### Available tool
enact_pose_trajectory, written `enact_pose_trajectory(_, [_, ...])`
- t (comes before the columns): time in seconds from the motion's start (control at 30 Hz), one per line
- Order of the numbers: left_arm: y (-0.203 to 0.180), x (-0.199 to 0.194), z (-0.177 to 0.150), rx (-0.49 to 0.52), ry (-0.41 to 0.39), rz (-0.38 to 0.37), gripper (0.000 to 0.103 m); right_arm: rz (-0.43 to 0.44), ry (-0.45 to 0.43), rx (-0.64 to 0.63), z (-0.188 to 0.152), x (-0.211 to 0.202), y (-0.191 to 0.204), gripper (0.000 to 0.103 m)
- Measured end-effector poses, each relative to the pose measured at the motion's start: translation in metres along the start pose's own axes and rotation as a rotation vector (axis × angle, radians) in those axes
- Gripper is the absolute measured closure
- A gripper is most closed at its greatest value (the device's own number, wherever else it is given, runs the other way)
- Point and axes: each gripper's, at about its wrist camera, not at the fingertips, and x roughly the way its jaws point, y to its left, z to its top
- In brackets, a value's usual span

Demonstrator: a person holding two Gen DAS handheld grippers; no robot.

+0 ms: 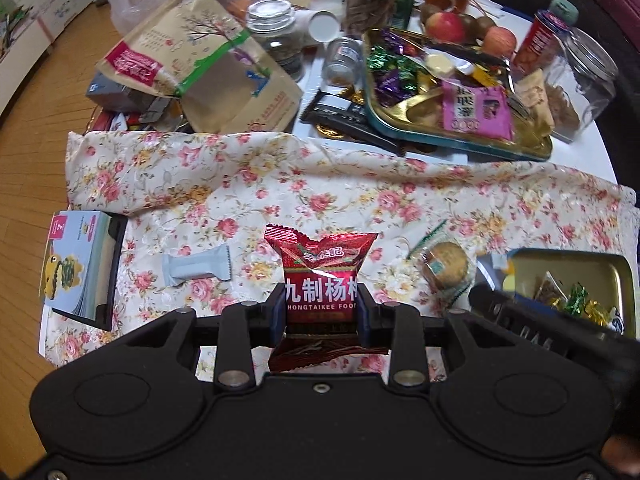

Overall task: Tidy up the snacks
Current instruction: 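Carry the red packet with the left gripper while the right carries the yellow packet to the tray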

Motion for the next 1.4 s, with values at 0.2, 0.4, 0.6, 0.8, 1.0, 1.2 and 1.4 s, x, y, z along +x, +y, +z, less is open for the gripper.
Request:
enact_pose_trajectory(0.2, [-0.023,-0.005,-0.004,0.055,-0.003,-0.028,0.06,-0.012,-0.073,0.057,0.017,-0.024,-0.022,0.066])
enact_pose_trajectory(0.4, [-0.053,-0.009,-0.006,0.112,-0.009,-0.049,0.06,-0.027,-0.148,0.107,0.029,-0.046,-0.047,0.066])
enact_pose_trajectory(0.6, [-0.089,-0.011,-0.014,0.194,0.001,-0.083,0.06,-0.07,-0.198,0.178,0.035,-0.064,-0.085,0.066])
enact_pose_trajectory(0.8, [-0.123,-0.004,-0.024,0.256,0.052,-0.133,0.06,-0.116,-0.232,0.257,0.037,-0.078,-0.129,0.066])
enact_pose_trajectory(1.0, [-0.147,0.0,-0.027,0.285,0.062,-0.145,0.06,-0.146,-0.248,0.325,0.033,-0.088,-0.168,0.066])
enact_pose_trajectory(1.2, [-0.16,0.01,-0.023,0.259,0.097,-0.184,0.06,-0.17,-0.261,0.382,0.03,-0.095,-0.196,0.066])
enact_pose_trajectory(1.4, [-0.186,0.013,-0.028,0.286,0.106,-0.208,0.06,-0.172,-0.265,0.414,0.03,-0.1,-0.211,0.066])
